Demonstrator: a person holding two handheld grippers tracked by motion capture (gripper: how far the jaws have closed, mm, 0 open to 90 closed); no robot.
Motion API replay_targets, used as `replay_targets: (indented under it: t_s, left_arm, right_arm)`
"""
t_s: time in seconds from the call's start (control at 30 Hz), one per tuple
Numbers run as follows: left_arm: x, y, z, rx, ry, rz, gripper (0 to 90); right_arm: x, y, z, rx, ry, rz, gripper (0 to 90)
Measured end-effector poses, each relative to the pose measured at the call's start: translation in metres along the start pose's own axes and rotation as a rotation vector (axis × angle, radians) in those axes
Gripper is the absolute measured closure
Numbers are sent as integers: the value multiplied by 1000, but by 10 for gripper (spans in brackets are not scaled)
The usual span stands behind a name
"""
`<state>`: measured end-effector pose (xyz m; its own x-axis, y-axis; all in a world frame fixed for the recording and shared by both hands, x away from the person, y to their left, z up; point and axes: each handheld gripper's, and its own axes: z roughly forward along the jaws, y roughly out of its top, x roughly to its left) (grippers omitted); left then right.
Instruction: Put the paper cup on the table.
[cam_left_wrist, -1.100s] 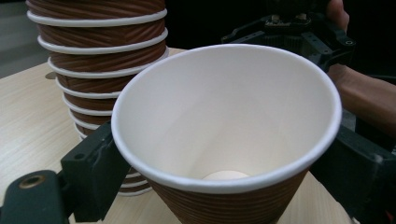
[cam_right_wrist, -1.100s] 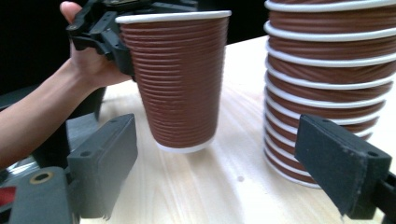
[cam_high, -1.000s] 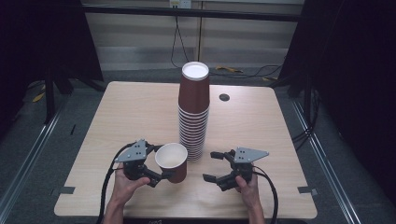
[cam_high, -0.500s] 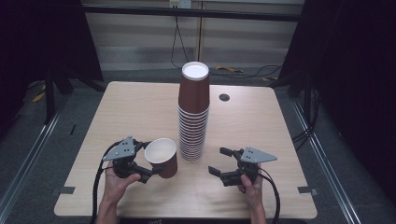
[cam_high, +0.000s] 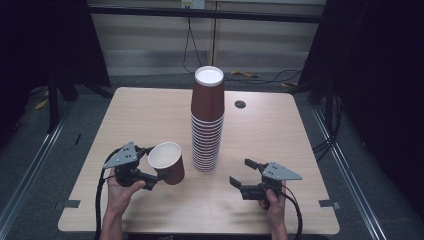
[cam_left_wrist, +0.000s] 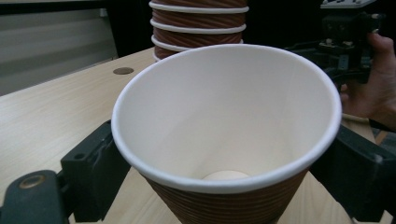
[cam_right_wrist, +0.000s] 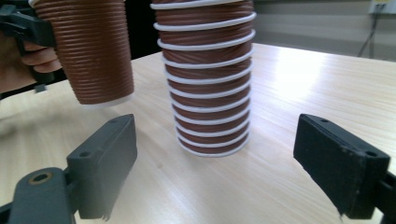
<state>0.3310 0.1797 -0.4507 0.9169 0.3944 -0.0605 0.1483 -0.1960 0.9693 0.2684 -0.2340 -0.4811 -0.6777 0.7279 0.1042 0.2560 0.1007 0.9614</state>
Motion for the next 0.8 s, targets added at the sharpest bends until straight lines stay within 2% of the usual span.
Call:
replay_targets:
  t_s: [0.03, 0.17, 0.23, 0.3, 0.33, 0.43, 0.63, 0.67, 0.7, 0.73, 0.8]
  left_arm:
    - [1, 0, 0, 3, 3, 1, 111]
    - [4, -1, -1, -9, 16, -20, 110]
    - [6, -1, -1, -12, 23, -27, 110]
    - [8, 0, -1, -5, 33, -23, 109]
    - [9, 0, -1, -4, 38, -25, 109]
    - [13, 3, -2, -1, 56, -23, 109]
    - [20, 6, -2, -11, 83, -26, 109]
    - [20, 6, -2, -15, 85, -34, 109]
    - [22, 6, -3, -16, 91, -25, 109]
    - [22, 6, -3, -26, 114, -38, 109]
    - [26, 5, -5, -20, 102, -41, 108]
  right_arm:
    - [0, 0, 0, 0, 0, 0, 132]
    - [-2, -6, -3, -19, -84, 35, 132]
    - [-2, -10, -7, -41, -124, 32, 131]
    - [-2, -11, -7, -44, -133, 26, 131]
    - [-2, -13, -8, -56, -160, 28, 131]
    - [-2, -16, -8, -61, -182, 25, 130]
    - [0, -21, -9, -113, -255, 26, 130]
    - [0, -21, -9, -113, -255, 26, 130]
    - [0, -22, -8, -118, -263, 26, 130]
    - [0, -22, -9, -121, -268, 18, 130]
    - [2, -22, -9, -136, -279, 6, 130]
